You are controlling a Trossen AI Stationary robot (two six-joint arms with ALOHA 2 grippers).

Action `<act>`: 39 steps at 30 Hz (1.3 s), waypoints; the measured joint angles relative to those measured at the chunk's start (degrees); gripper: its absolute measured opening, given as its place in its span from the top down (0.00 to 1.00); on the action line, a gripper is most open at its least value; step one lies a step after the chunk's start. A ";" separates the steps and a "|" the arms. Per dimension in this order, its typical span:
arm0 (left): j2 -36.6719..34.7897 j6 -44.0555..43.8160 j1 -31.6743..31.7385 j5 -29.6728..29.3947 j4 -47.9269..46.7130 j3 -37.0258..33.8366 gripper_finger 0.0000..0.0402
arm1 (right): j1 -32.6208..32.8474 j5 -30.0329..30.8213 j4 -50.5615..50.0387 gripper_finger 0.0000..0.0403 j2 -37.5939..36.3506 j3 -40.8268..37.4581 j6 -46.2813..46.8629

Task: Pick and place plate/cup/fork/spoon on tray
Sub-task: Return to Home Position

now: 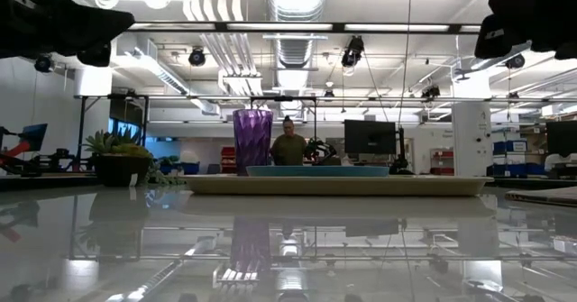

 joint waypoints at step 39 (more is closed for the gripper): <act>9.52 -0.13 0.00 -0.02 -0.04 -0.17 1.00 | 0.00 0.05 -0.17 0.97 3.31 0.00 0.53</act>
